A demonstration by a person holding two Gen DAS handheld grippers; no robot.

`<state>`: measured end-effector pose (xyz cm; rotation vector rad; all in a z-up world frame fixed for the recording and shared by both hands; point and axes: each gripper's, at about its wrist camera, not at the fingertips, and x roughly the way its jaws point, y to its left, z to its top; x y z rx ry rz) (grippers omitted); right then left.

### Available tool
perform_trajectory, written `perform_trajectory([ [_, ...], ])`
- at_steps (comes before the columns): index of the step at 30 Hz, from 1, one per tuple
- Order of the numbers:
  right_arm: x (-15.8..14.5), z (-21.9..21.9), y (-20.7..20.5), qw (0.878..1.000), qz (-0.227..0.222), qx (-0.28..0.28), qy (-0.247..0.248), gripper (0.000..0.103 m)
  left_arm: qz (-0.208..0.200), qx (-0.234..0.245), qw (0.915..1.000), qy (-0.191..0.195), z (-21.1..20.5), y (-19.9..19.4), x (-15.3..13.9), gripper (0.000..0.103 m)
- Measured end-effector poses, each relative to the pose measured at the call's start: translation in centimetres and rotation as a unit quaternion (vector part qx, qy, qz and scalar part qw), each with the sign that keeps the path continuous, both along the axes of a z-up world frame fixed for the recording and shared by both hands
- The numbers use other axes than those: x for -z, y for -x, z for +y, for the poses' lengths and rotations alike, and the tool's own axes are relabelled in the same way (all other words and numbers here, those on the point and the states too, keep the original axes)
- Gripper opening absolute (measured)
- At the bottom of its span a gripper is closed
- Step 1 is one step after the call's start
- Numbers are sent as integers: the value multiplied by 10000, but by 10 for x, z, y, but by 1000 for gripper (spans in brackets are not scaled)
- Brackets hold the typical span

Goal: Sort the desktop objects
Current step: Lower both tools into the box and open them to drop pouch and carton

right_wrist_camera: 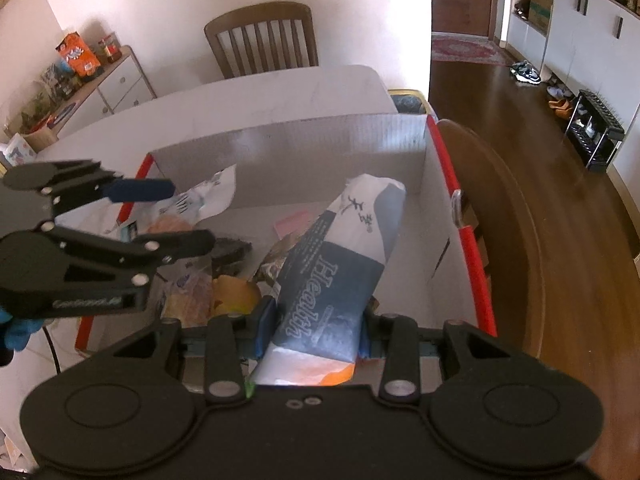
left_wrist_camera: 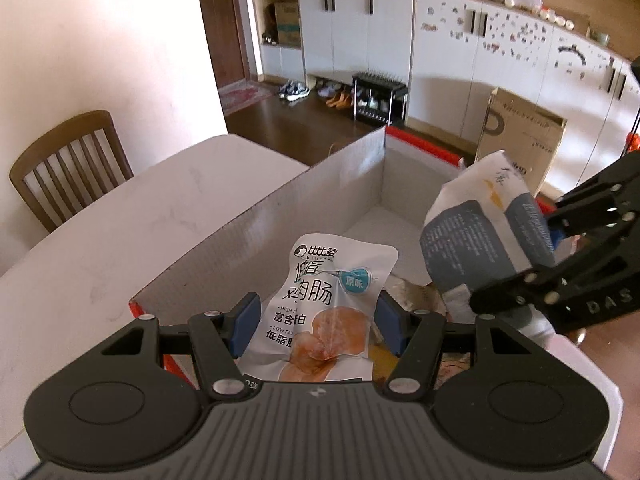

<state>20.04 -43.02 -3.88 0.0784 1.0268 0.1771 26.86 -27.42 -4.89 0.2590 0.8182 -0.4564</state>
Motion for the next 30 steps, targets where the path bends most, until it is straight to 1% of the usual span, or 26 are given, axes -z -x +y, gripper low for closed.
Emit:
perform_trajectory([
  [9,18,7,-10,9998,167,-44,21,39,259,22,9991,-336,-5,-23,21,61],
  [19,21,6,-11,9998,208,-20,-61,40,577,130,9966,-574,-12,-32,37,61],
  [27,20,7,-11,9998,190,-14,-24,43,1012,255,9912,-815,-19,-40,44,63],
  [30,20,8,-11,9998,189,-12,7,44,1159,309,9888,-891,-20,-42,46,61],
])
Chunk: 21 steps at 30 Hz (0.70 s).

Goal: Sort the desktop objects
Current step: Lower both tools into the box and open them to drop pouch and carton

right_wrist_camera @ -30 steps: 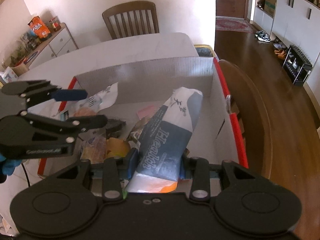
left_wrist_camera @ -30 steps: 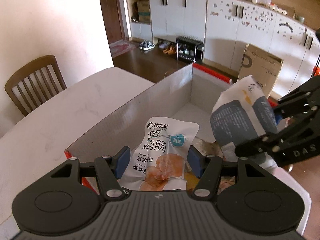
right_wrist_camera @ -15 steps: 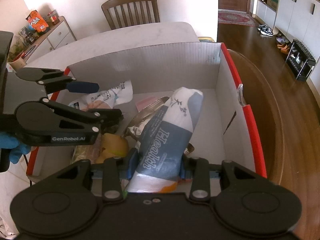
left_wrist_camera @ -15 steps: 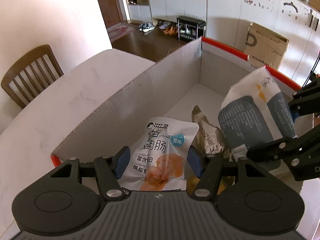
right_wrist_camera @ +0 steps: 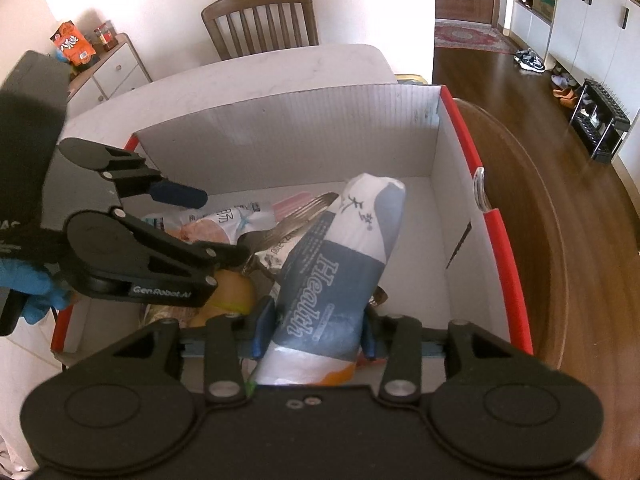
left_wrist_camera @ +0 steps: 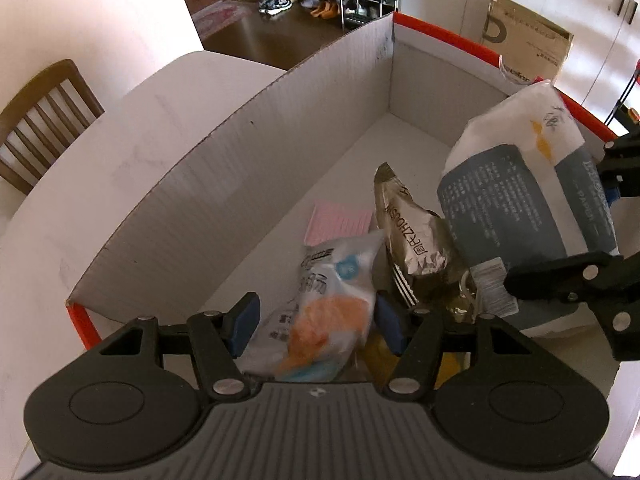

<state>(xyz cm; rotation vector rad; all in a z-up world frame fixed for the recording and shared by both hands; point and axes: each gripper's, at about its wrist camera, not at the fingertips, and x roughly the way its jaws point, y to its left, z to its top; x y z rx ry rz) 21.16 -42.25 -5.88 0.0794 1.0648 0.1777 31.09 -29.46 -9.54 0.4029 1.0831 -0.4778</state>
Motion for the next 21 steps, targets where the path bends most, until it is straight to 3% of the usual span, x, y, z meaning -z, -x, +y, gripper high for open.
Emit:
perform_trajectory([
  [11,-7,1,6,9998,-126,33,137,61,-148,-45,9996,239,10,11,-11,74],
  [21,-21,-5,18,9985,-330,215,369,63,-624,-126,9952,749,28,34,-41,74],
])
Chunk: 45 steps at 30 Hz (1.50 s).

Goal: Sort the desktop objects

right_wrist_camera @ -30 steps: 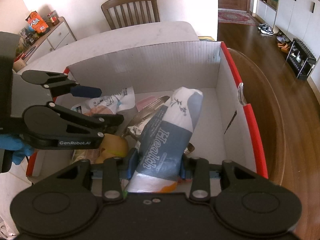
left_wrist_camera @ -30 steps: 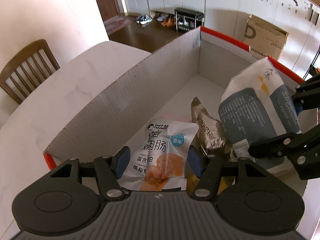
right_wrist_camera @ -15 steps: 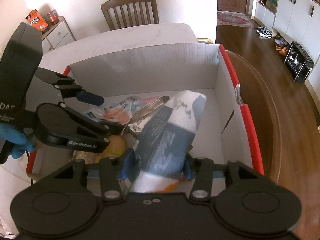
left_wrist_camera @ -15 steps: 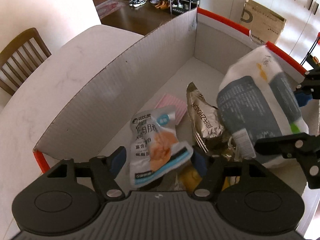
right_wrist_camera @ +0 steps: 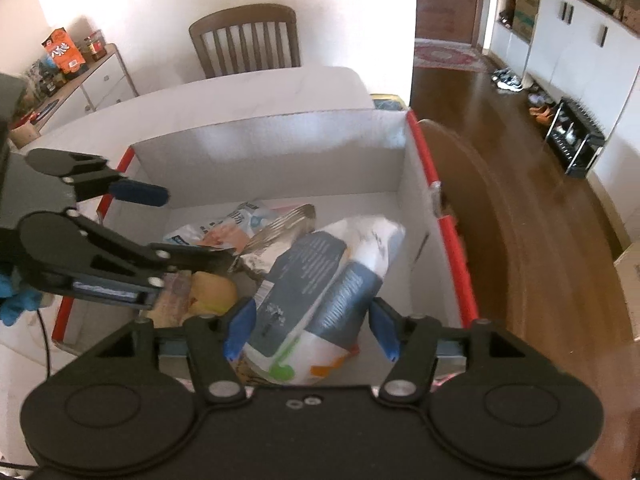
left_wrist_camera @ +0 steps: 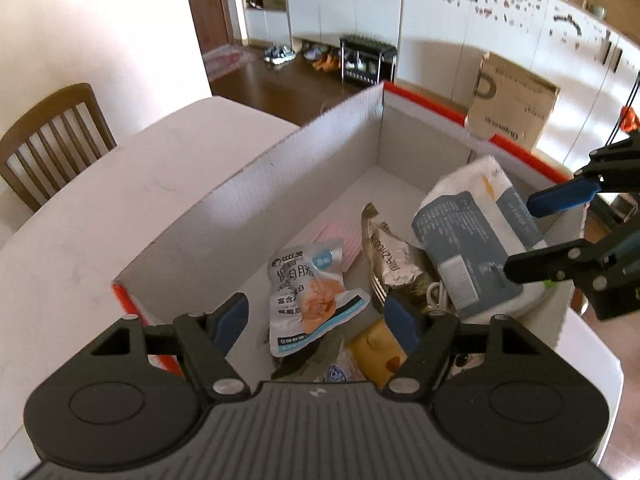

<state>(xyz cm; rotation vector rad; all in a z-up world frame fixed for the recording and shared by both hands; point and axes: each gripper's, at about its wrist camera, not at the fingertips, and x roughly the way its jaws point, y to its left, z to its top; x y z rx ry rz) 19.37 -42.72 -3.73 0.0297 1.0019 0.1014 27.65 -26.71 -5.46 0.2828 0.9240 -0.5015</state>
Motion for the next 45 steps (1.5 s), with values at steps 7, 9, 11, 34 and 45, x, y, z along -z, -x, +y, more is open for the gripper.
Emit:
perform_trajectory([
  [7,-16,-5,16,9996,-214,171,90,63,-172,-132,9990,382,19,19,-21,74],
  [9,-21,-1,21,9994,-284,170,57,63,-232,-158,9986,455,23,28,-28,74],
  [11,-27,4,26,9992,-360,142,27,63,-274,-173,9980,534,27,35,-33,74],
  [34,-44,68,78,9935,-1113,120,-193,64,-764,-461,9917,924,71,110,-60,88],
  [45,-41,85,93,9912,-1272,361,-113,67,-785,-407,9906,1041,86,128,-59,103],
])
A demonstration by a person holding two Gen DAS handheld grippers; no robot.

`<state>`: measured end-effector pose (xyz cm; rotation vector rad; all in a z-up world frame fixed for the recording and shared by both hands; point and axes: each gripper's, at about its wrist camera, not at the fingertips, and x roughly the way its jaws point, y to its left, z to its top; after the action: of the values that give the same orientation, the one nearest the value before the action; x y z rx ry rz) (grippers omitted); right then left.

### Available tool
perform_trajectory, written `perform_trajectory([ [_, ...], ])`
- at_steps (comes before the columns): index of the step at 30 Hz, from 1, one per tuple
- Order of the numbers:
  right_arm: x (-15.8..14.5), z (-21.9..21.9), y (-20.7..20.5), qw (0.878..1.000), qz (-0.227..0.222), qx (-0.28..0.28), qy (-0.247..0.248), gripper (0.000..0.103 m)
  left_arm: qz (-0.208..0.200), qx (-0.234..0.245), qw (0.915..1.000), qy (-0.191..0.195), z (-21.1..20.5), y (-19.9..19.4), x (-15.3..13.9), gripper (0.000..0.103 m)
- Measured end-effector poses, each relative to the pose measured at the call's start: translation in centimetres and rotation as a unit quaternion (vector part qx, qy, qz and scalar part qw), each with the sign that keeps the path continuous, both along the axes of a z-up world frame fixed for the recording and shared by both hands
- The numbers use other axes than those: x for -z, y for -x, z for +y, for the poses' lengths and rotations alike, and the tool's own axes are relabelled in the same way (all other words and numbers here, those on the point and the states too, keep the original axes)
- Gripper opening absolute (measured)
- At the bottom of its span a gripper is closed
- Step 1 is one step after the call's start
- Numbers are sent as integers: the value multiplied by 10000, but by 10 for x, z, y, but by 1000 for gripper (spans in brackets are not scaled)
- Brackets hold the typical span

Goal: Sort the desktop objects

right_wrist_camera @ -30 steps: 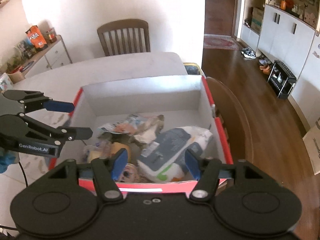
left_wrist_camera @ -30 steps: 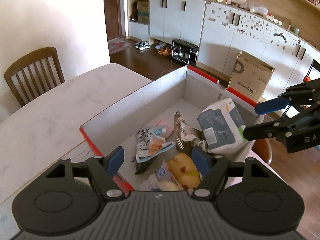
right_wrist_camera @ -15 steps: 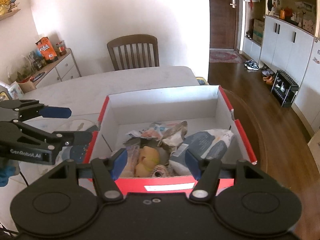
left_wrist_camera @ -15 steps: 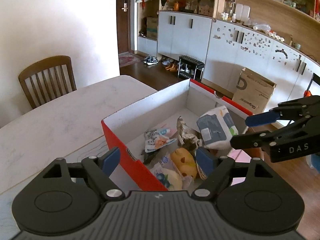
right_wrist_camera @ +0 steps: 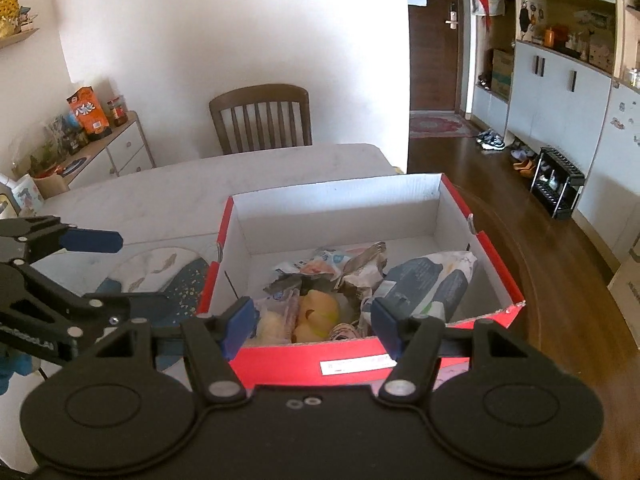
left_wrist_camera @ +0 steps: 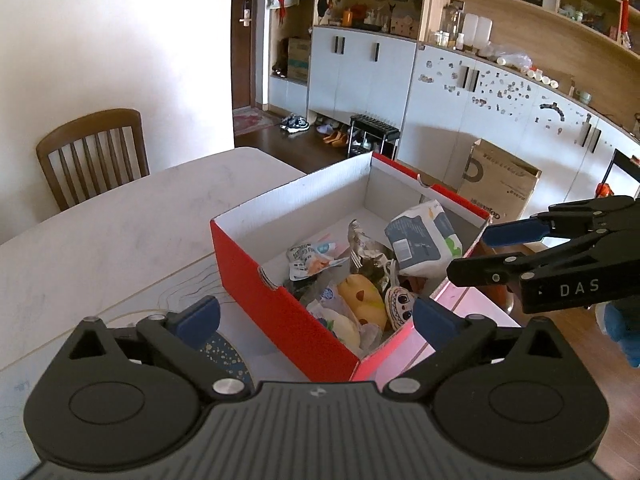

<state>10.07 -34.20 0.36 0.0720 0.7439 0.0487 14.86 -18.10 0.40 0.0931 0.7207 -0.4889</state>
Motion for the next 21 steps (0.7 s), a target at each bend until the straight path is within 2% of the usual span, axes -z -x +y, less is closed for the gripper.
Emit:
perform_trajectory([
  [3,1,2,4,10000,-8,51,-26,71,6,45,10000,29,2,4,0,103],
  [13,0,10,22,9993,-223,267,97,74,77,75,9998,177,7,18,3,103],
  [18,-1,10,28,9987,-334,369,62,78,-56,13,9997,230,9,25,1,103],
  [21,0,9,32,9980,-403,472,94,80,-108,-23,9999,125,7,28,1,103],
])
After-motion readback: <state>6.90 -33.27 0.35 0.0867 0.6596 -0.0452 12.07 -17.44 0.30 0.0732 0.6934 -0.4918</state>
